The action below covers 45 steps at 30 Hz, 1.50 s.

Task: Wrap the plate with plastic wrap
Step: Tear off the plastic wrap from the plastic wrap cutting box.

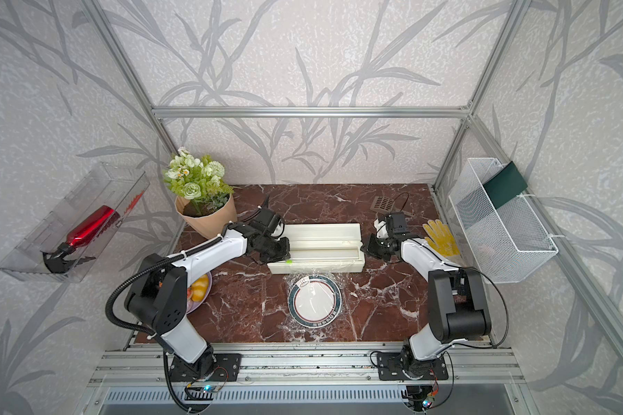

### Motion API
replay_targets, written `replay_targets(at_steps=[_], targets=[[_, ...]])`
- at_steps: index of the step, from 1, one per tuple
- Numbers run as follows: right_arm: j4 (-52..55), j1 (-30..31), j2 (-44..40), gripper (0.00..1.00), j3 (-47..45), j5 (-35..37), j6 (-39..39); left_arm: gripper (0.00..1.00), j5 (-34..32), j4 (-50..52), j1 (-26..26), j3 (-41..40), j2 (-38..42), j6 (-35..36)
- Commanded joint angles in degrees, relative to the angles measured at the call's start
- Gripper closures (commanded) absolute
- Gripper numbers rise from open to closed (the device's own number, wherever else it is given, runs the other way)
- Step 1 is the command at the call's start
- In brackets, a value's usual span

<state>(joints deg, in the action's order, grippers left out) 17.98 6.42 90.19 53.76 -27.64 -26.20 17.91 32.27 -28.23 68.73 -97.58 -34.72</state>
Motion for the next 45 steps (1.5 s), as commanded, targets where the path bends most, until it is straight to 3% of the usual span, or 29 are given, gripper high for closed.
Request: replay_targets(at_steps=[1,16,28,45], targets=[[2.0,1.4,2.0,0.84,-2.1,-2.0,-0.3,0.90,3.7,-0.1,-2.5,1.0,-1.8,-1.3],[2.6,1.4,1.3,0.85,-2.1,-1.0,0.1,0.84,-6.1,9.0,-0.3,2.9,9.2,1.9],[2.2,1.5,1.5,0.84,-2.5,-1.1,-0.2,0.78,1.8,3.9,0.0,-4.6,11.0,-3.5],[2.3,1.5,1.6,0.84,-2.5,-1.0,-0.3,0.85,0.3,3.0,-1.0,-6.5,8.7,-3.3]])
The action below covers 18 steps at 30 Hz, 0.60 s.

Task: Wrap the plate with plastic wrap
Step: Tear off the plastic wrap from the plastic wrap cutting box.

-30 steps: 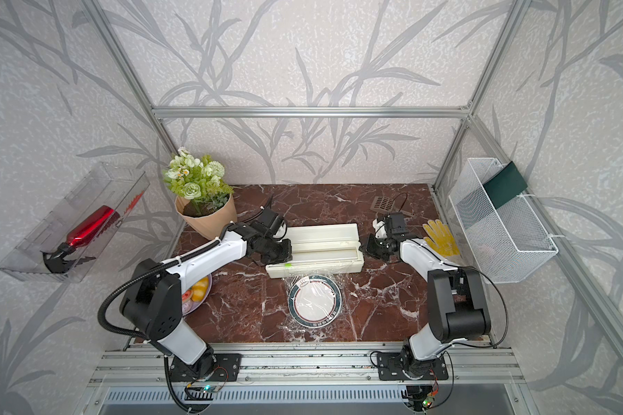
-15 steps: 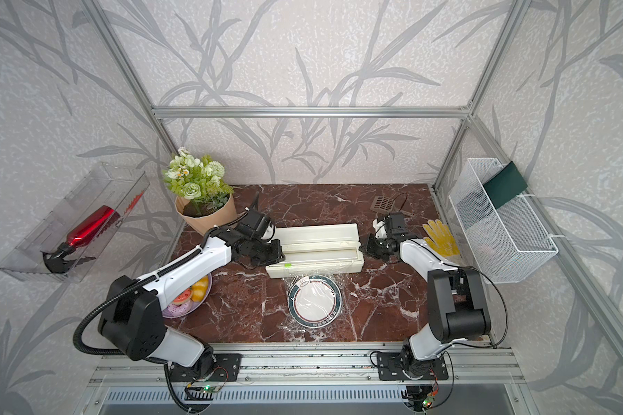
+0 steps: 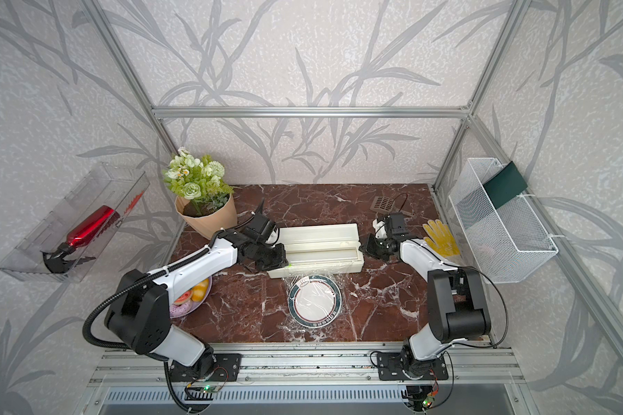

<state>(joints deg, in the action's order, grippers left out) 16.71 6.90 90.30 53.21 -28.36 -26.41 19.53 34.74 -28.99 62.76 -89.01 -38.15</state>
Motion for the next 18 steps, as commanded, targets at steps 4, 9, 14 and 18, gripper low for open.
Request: replay_targets(at_steps=[4,9,14,18], targets=[[3.6,1.0,1.6,0.84,-2.0,-0.4,0.0,0.85,-1.9,1.1,-0.2,-0.7,0.4,0.5],[3.6,1.0,1.7,0.84,-1.8,-0.5,0.0,0.85,-1.2,0.4,-0.2,-1.0,-0.4,0.3],[3.8,1.0,1.7,0.84,-1.7,-0.7,-0.1,0.85,-0.9,0.0,-0.4,-0.4,-1.6,0.3],[3.8,1.0,1.6,0.84,-1.7,-0.7,0.0,0.86,-1.1,0.1,-0.6,0.1,-2.2,0.4]])
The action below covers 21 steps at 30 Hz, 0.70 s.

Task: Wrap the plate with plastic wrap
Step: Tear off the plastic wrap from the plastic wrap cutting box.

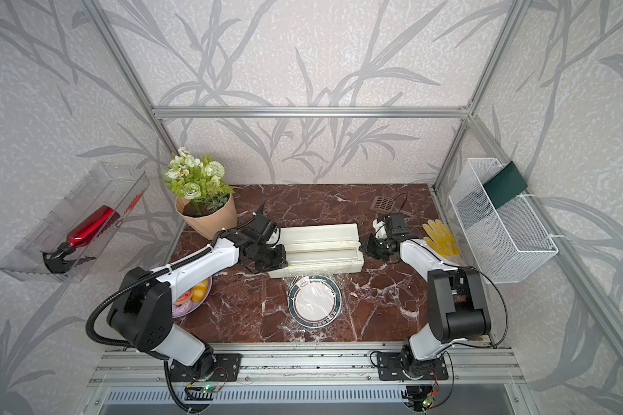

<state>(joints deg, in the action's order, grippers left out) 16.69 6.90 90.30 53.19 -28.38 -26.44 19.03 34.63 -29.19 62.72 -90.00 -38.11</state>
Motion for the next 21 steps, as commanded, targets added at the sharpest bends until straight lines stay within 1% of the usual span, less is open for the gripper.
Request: replay_targets(at_steps=[1,11,21], targets=[[3.8,1.0,1.6,0.84,-1.6,-0.7,0.0,0.86,-0.6,0.3,-0.4,0.1,-1.3,0.4],[3.9,1.2,1.6,0.84,-1.6,-0.8,0.0,0.87,-0.9,0.1,-0.5,0.6,-2.2,0.5],[3.8,1.5,1.5,0.84,-2.0,-0.7,-0.2,0.89,-0.4,-0.2,-3.2,3.5,-4.8,-0.3]])
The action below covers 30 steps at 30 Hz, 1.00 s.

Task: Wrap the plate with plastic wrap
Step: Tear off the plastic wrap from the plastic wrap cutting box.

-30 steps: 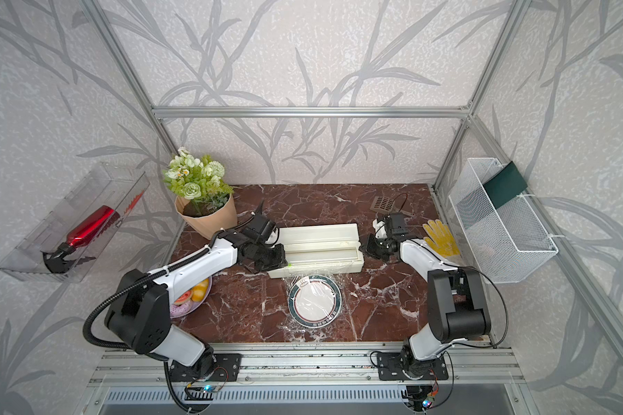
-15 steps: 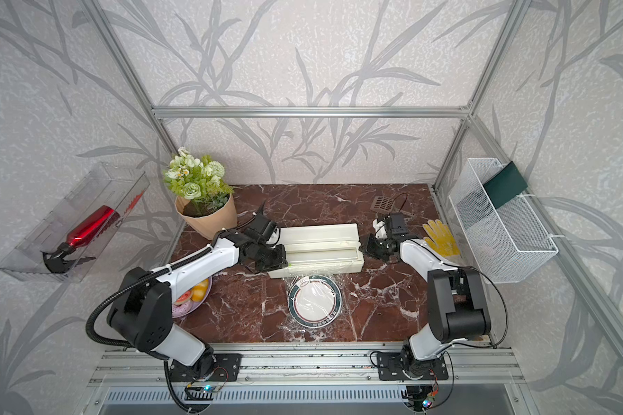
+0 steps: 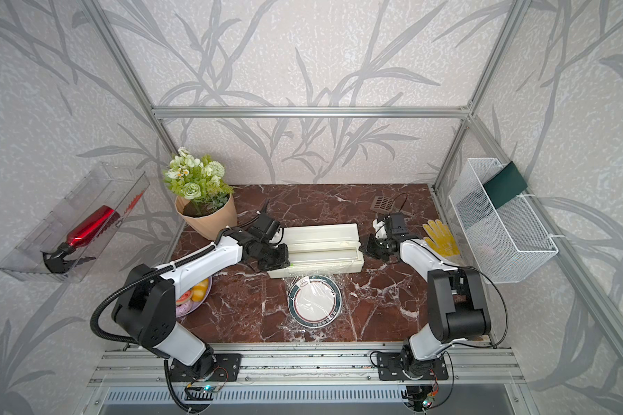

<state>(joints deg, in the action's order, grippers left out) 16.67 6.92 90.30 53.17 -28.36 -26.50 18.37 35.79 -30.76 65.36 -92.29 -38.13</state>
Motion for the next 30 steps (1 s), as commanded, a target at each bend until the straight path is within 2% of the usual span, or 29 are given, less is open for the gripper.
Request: replay_targets(at_steps=[1,11,30], targets=[[3.7,1.5,1.5,0.84,-2.0,-0.7,-0.1,0.89,0.4,-1.6,-1.8,1.0,-2.7,-0.3],[3.3,1.5,1.4,0.84,-2.5,-0.8,-0.2,0.89,0.9,-2.9,-4.0,2.6,-5.0,-1.8],[2.2,1.7,1.5,0.84,-3.1,-1.3,-0.8,0.89,0.4,-2.0,-8.8,11.0,-11.7,-3.5]])
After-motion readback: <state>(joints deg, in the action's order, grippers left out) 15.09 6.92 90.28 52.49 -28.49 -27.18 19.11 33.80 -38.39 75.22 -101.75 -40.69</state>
